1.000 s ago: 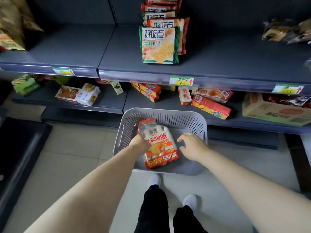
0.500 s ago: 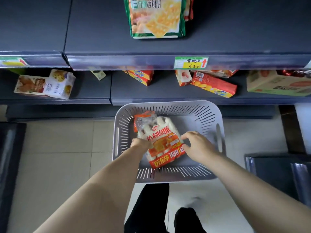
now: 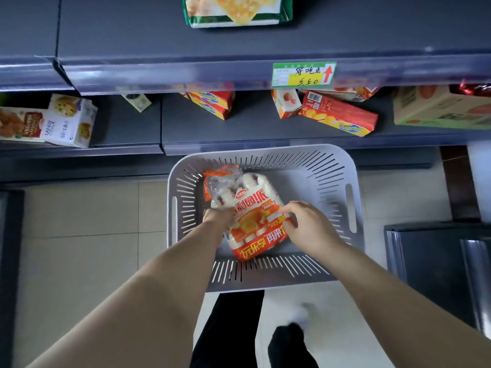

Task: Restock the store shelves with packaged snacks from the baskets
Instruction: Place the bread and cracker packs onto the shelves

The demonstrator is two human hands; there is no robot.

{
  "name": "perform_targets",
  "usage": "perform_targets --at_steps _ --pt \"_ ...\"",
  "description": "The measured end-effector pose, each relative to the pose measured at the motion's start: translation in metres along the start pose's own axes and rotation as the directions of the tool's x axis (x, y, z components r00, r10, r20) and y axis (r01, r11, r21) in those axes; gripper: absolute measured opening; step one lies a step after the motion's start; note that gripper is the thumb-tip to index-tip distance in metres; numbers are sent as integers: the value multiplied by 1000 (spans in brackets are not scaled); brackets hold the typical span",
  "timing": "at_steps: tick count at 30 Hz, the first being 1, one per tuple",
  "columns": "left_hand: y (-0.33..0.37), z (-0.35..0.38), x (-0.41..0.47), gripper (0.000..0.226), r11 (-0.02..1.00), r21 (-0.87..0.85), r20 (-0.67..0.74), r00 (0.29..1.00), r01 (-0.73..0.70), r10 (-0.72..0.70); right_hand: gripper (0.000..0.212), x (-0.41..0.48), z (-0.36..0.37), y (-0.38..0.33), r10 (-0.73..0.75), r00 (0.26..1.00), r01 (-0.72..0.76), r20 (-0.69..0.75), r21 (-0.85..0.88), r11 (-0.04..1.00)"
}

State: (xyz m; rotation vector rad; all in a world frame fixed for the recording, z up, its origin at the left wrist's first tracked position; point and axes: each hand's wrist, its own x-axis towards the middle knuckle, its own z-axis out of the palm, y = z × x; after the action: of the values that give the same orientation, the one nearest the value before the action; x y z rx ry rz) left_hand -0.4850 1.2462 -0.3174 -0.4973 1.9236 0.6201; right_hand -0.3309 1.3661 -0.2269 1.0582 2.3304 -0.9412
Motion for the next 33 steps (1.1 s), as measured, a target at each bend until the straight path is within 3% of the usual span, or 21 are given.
perform_targets --at_steps 6,11,14,18,22,27,33 --pt "0 11 -6 59 987 -161 35 999 -12 18 27 -6 -6 6 21 1000 -20 -10 29 999" --pt "-4 22 -38 34 968 -237 77 992 -78 99 29 -8 -20 -1 -5 1000 5 4 33 999" --pt "-8 13 -59 35 948 -264 28 982 -175 189 32 -8 -35 -2 -16 1000 16 -6 9 1000" --pt "-8 -10 -91 56 905 -349 -10 966 -246 258 36 -9 -58 -2 -20 1000 21 18 -50 999" --pt "-3 -30 -132 45 863 -391 -66 944 -322 323 38 -21 -71 -8 -55 997 59 47 -76 995" --pt "3 -42 -177 48 809 -446 -144 923 -383 357 37 -45 -83 -24 -189 981 190 36 -52 980" --pt "5 -50 -227 49 725 -510 -245 886 -463 394 38 -75 -100 -33 -309 945 318 -107 81 944"
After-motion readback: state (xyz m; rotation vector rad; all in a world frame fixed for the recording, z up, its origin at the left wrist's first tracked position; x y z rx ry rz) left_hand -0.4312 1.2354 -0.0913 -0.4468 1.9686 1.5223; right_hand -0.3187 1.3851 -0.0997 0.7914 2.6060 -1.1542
